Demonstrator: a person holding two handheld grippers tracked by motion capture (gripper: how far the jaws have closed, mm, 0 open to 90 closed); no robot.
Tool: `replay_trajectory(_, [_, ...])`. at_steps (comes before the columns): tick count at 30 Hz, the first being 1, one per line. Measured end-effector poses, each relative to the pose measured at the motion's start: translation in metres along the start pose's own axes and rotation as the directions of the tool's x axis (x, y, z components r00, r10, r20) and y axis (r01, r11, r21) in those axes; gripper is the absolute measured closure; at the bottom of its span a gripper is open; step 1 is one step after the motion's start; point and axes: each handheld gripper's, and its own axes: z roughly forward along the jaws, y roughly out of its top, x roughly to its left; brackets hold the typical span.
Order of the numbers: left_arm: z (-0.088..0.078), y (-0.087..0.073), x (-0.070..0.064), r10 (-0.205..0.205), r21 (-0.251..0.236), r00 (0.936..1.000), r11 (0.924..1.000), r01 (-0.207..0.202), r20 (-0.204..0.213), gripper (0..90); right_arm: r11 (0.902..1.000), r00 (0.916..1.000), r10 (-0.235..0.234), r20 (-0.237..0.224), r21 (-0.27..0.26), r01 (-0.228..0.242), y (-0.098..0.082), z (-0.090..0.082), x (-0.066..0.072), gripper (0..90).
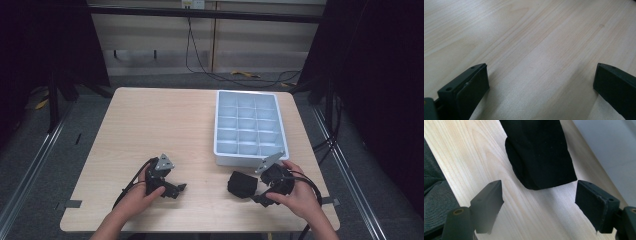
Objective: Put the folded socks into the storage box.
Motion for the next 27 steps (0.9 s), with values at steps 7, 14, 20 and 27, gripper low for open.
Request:
replay_trajectory(7, [0.000, 0.000, 0.000, 0.000, 0.000, 1.0000, 1.0000, 0.000, 0.000, 0.0, 1.0000, 1.0000, 0.001, -0.002, 0.001, -0.001, 0.002, 0.001, -0.001, 21.4])
replay_trajectory(14, [0.000, 0.000, 0.000, -0.001, -0.002, 1.0000, 1.0000, 0.001, 0.002, 0.0, 0.9998, 0.9998, -0.020, -0.004, -0.003, 0.020, 0.007, 0.001, 0.000, 21.5])
replay_trajectory(20, [0.000, 0.000, 0.000, 0.000, 0.000, 1.0000, 1.0000, 0.000, 0.000, 0.0, 0.9989, 0.9988, -0.045, -0.018, -0.014, 0.045, 0.013, 0.004, 0.002, 21.5])
replay_trajectory(27, [0.000, 0.000, 0.000, 0.000, 0.000, 1.0000, 1.0000, 0.000, 0.000, 0.0, 0.9989, 0.9986, -0.046, -0.028, 0.009, 0.046, 0.017, 0.011, 0.004, 22.0])
